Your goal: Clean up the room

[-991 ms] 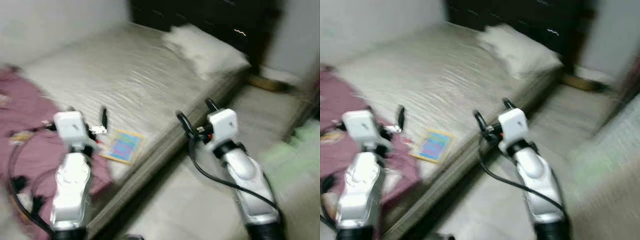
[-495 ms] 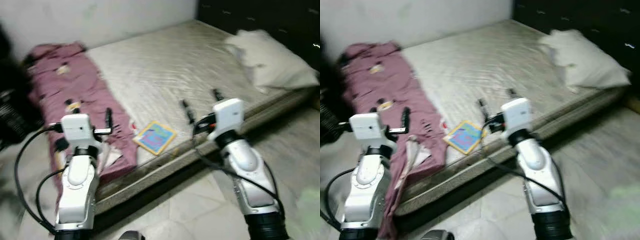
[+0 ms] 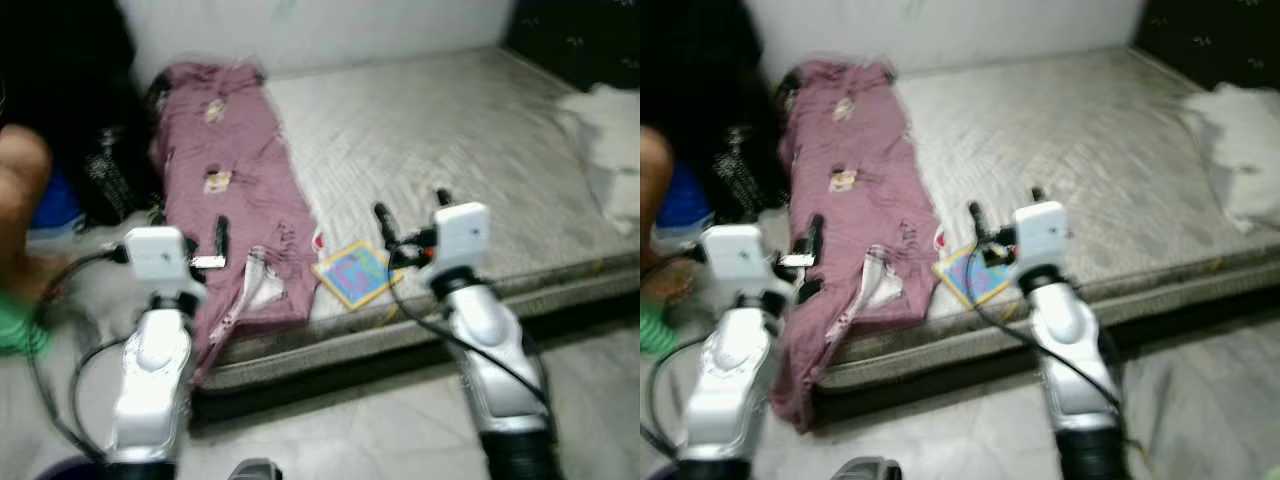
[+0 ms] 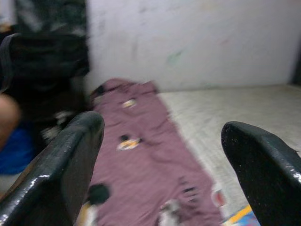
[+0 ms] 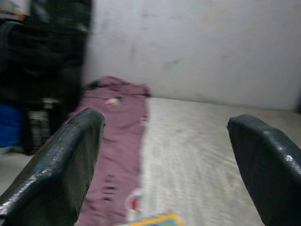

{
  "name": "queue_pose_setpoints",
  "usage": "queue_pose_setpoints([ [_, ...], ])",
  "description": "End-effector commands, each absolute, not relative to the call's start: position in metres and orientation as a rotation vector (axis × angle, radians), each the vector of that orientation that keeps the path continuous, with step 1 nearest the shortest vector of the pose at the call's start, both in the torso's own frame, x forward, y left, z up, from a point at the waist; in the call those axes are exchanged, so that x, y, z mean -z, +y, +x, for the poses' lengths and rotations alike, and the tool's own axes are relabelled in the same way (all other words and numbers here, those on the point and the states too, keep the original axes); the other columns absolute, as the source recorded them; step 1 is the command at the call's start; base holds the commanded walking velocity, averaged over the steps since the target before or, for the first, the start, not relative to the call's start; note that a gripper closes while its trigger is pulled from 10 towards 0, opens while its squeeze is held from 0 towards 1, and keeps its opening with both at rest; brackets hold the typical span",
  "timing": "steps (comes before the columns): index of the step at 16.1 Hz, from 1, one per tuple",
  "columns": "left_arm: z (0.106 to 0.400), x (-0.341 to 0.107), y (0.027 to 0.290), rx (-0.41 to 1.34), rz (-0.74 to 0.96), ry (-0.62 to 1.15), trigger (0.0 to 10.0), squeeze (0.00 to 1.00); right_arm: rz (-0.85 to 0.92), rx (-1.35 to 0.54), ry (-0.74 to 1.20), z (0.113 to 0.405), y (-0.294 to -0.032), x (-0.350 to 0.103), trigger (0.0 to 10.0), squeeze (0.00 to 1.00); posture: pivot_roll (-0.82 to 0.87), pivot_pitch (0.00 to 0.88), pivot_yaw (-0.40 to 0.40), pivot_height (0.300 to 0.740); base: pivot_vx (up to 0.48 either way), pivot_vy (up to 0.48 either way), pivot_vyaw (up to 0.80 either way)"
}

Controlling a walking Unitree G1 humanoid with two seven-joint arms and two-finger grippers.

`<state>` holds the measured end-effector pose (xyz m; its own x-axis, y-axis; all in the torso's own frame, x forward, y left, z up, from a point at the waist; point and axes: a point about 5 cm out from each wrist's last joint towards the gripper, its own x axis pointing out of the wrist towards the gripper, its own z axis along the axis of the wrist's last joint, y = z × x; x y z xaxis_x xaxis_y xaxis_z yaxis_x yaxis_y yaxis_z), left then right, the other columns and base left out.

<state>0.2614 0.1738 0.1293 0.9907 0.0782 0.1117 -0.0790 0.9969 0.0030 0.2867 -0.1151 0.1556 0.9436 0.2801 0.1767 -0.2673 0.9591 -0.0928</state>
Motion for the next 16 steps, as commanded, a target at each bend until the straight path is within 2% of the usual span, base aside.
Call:
queue_pose_setpoints([
  [1, 0.2621, -0.135, 0.1693, -0.052, 0.01, -0.133, 10.0, 0.0, -0.079, -0.259, -0.186, 0.2886, -0.1188, -0.1554, 10.0, 0.0, 0.0, 0.0, 0.026, 0.74, 0.0, 0.0, 0.8],
  [4, 0.2602, -0.1345, 0.1696, -0.044, 0.008, -0.126, 10.0, 0.0, -0.064, -0.249, -0.181, 0.289, -0.118, -0.1544, 10.0, 0.0, 0.01, 0.0, 0.03, 0.74, 0.0, 0.0, 0.69],
  [10, 0.2612, -0.1371, 0.1675, -0.008, -0.001, -0.137, 10.0, 0.0, -0.055, -0.235, -0.179, 0.2893, -0.1192, -0.153, 10.0, 0.0, 0.0, 0.0, 0.04, 0.74, 0.0, 0.0, 0.0],
  [16, 0.2619, -0.1389, 0.1679, 0.0, -0.003, -0.147, 10.0, 0.0, -0.057, -0.236, -0.185, 0.2929, -0.1185, -0.1533, 10.0, 0.0, 0.01, 0.0, 0.038, 0.74, 0.312, 0.0, 0.0],
])
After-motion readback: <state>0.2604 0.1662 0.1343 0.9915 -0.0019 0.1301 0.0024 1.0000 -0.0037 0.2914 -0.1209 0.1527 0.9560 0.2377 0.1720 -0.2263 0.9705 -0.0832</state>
